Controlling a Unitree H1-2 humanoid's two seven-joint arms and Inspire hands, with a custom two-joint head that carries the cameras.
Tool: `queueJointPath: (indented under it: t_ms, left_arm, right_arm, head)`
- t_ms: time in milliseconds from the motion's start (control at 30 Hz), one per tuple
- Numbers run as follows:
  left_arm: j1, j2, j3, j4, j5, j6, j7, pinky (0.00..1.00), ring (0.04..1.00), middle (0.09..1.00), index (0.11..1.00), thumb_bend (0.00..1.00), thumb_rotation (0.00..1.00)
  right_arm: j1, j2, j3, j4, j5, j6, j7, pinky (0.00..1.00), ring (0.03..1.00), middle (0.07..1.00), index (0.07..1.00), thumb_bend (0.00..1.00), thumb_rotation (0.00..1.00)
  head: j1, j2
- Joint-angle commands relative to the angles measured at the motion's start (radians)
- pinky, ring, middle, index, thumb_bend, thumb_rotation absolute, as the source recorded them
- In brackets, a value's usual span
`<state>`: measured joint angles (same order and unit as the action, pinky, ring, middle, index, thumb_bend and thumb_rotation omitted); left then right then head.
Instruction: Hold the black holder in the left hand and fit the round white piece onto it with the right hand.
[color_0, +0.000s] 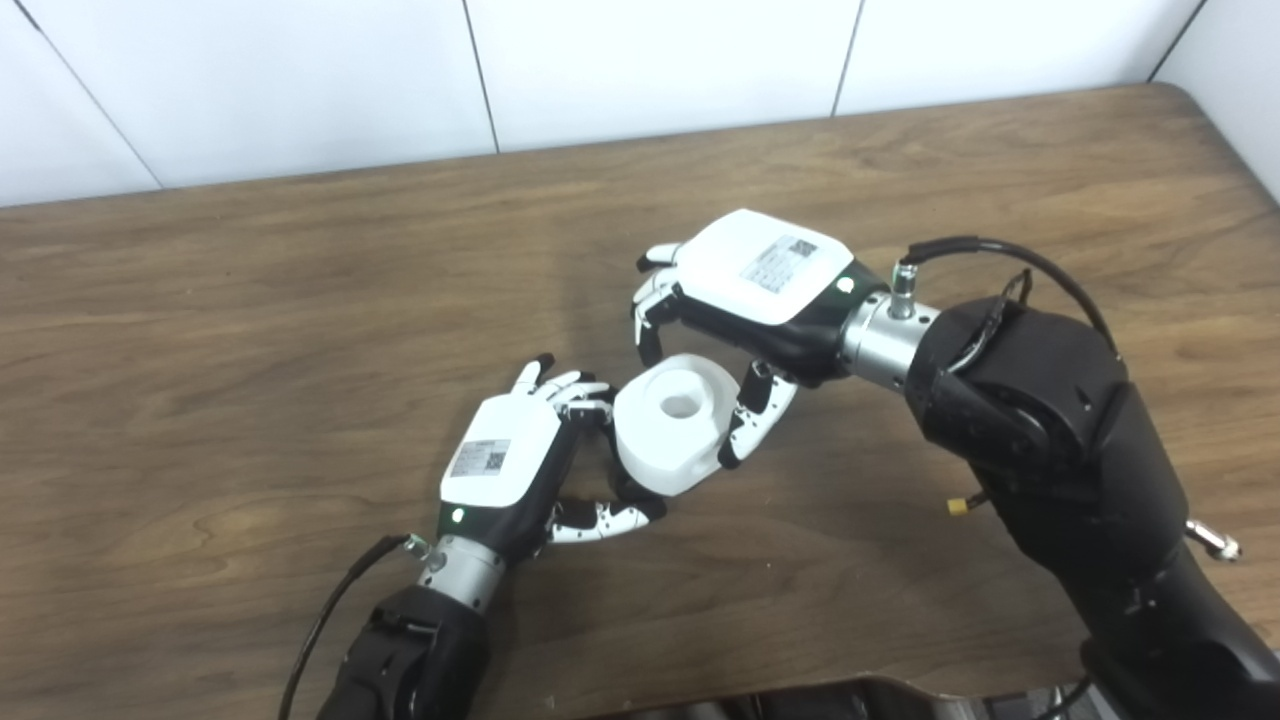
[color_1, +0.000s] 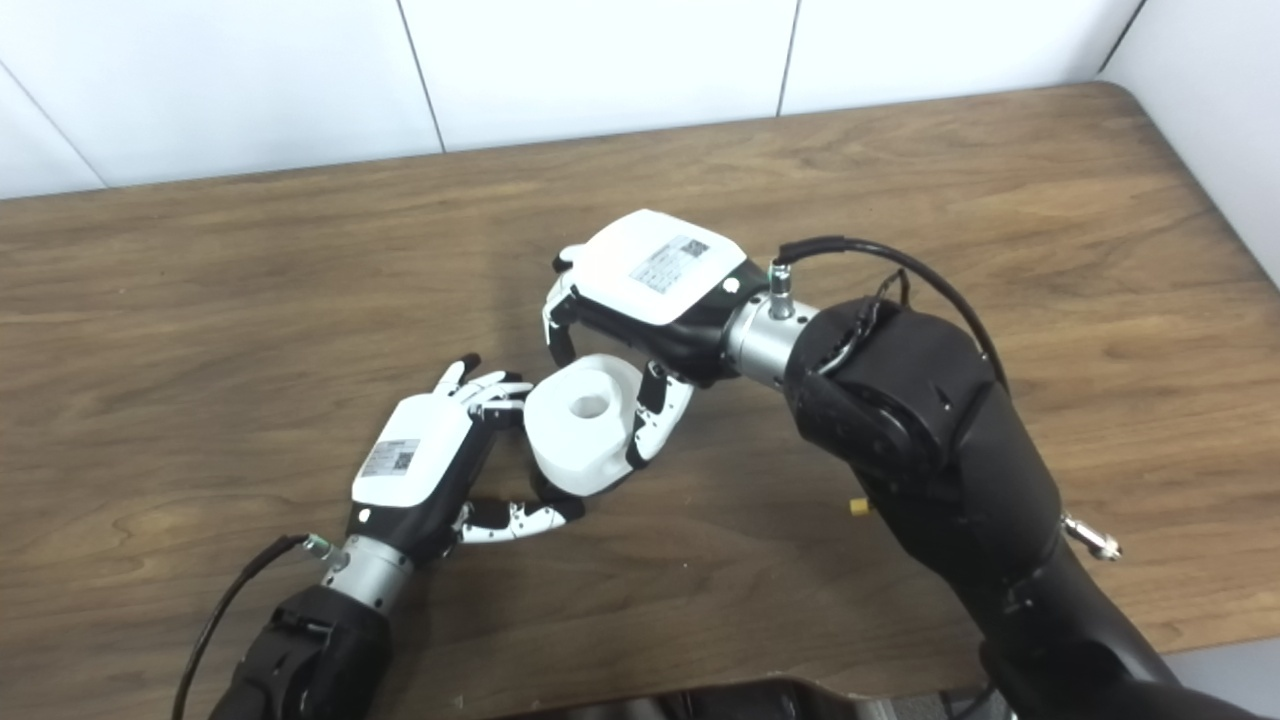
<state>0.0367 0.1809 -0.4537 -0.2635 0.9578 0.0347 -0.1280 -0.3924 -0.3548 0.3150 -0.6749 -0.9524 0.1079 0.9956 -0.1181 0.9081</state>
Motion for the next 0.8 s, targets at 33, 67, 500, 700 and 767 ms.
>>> queueJointPath:
  t_ms: [33, 67, 500, 700, 767]
  left_arm:
    - [-0.001, -0.001, -0.005, -0.005, 0.025, 0.000, -0.005, 1.00, 0.862, 0.778, 0.487, 0.52, 0.05]
    - [-0.002, -0.001, -0.005, -0.005, 0.027, 0.001, -0.006, 1.00, 0.862, 0.778, 0.487, 0.52, 0.05]
    - [-0.004, 0.001, -0.007, 0.010, 0.029, -0.005, 0.003, 1.00, 0.862, 0.779, 0.487, 0.52, 0.05]
    - [-0.003, 0.003, -0.001, 0.027, 0.015, -0.017, 0.019, 1.00, 0.861, 0.778, 0.487, 0.52, 0.05]
    - [-0.002, 0.003, -0.001, 0.029, 0.015, -0.018, 0.020, 1.00, 0.861, 0.778, 0.487, 0.52, 0.05]
  right_arm:
    - [-0.026, -0.003, -0.020, -0.013, 0.008, -0.006, -0.014, 0.84, 0.917, 0.814, 0.648, 1.00, 0.27]
    - [-0.027, -0.003, -0.020, -0.013, 0.009, -0.004, -0.011, 0.84, 0.918, 0.818, 0.655, 1.00, 0.27]
    - [-0.075, -0.015, -0.037, -0.039, 0.018, 0.067, 0.133, 0.95, 0.995, 0.943, 0.843, 1.00, 0.43]
    - [-0.100, -0.019, -0.046, -0.049, 0.006, 0.105, 0.194, 1.00, 1.000, 0.979, 0.923, 1.00, 0.46]
    - [-0.108, -0.025, -0.046, -0.055, 0.007, 0.113, 0.213, 1.00, 1.000, 0.984, 0.931, 1.00, 0.47]
  head:
    - [-0.002, -0.005]
    - [0.000, -0.006]
    - [0.002, -0.023]
    - [0.002, -0.036]
    - [0.001, -0.037]
